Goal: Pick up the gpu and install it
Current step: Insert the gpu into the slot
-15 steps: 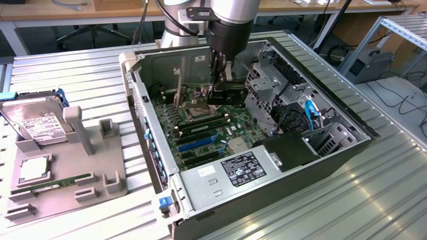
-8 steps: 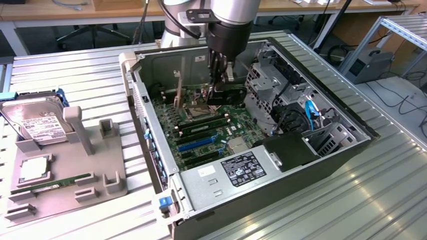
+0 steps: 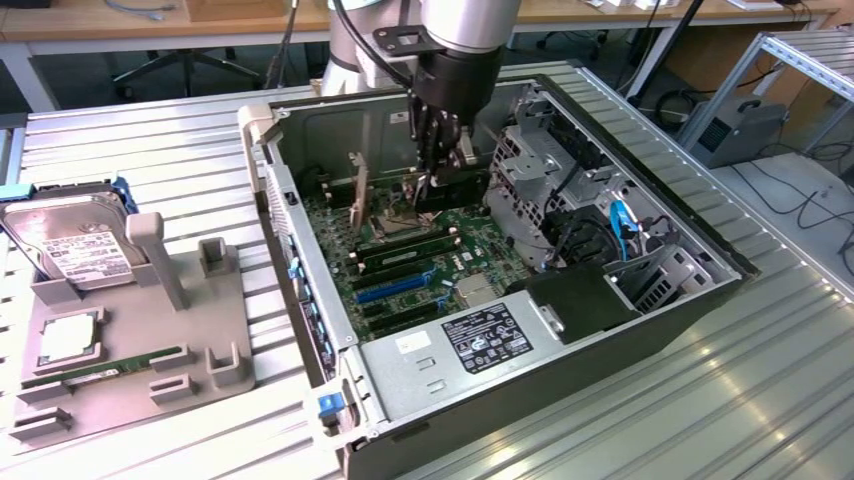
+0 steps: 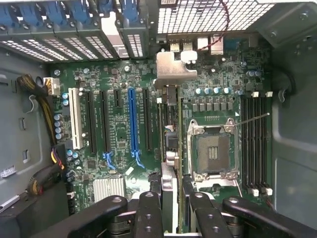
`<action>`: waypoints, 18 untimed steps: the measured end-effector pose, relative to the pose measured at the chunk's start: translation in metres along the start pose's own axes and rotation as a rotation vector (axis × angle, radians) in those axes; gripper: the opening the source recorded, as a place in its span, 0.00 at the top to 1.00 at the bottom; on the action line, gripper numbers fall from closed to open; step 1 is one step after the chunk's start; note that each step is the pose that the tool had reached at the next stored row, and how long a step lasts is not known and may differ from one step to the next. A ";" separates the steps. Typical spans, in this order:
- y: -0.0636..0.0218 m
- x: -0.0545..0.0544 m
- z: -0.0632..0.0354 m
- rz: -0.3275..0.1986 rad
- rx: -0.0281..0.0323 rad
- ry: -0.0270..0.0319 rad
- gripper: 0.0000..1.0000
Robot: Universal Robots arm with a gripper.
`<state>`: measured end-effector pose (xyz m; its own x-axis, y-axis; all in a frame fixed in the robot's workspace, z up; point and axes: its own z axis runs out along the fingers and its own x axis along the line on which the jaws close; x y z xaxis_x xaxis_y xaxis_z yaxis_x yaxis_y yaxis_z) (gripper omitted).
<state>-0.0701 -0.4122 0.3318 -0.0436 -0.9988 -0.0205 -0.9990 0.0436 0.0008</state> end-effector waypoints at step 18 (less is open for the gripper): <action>-0.0001 0.003 0.0007 -0.047 -0.0009 0.0003 0.73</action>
<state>-0.0702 -0.4153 0.3309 0.0036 -0.9998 -0.0202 -1.0000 -0.0036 0.0007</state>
